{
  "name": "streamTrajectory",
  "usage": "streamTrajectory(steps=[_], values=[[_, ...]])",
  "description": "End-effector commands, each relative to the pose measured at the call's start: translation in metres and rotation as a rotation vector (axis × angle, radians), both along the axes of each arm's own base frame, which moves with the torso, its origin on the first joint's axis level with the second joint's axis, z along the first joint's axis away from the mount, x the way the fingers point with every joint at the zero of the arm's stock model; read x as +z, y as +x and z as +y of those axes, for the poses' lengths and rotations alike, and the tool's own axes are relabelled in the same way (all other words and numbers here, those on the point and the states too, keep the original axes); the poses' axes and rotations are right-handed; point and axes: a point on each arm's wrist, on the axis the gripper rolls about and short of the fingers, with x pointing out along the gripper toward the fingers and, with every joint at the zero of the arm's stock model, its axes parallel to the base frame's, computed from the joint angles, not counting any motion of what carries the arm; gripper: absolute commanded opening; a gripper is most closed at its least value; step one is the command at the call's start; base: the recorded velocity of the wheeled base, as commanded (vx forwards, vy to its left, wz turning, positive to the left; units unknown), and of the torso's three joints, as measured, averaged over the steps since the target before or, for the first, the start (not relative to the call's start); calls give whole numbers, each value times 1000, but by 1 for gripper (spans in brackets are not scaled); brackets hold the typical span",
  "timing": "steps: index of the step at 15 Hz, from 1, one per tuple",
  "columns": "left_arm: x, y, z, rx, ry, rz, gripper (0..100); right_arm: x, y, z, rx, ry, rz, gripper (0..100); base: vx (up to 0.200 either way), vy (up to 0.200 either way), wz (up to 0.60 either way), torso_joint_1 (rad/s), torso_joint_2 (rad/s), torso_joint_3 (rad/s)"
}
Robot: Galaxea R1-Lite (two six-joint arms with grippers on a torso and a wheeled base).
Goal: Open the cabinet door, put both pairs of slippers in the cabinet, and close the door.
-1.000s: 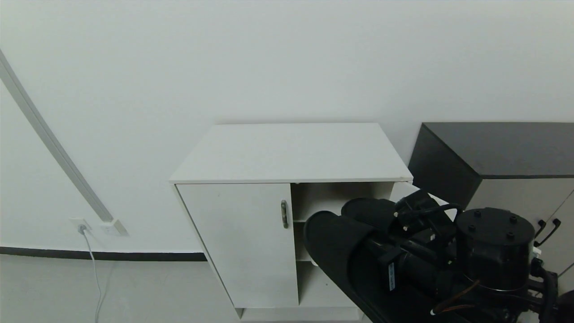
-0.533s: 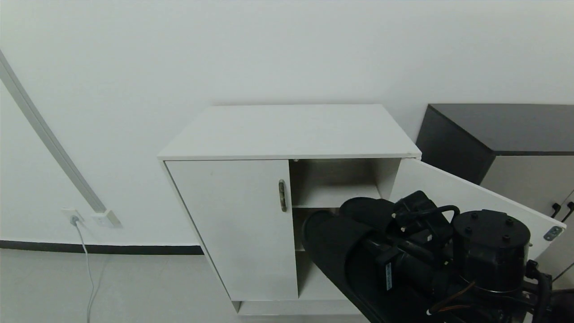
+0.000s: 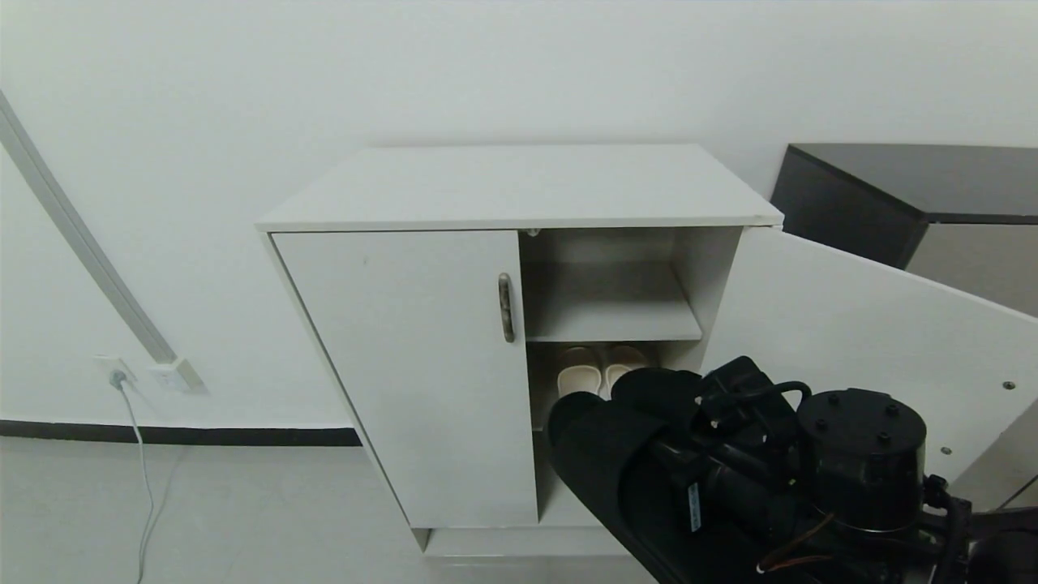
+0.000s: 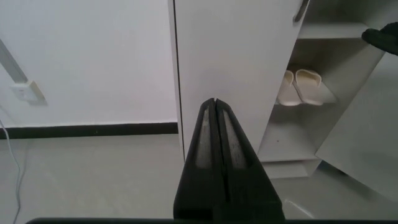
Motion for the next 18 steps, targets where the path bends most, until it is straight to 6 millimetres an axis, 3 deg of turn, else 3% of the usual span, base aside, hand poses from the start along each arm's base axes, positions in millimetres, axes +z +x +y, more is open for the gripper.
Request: streamTrajectory(steps=[1,13,18], values=[[0,0,0,0,0,2,0,-5,2,2,-3,-8,7,0,0,0,0,-149,486,339],[0,0,0,1,3,1,0,-3,3,4,0,-2,-17,0,0,0,0,-70,438,363],[0,0,0,3,-2,0,0,0,3,4,1,10,-50,0,0,0,0,3,60,56]])
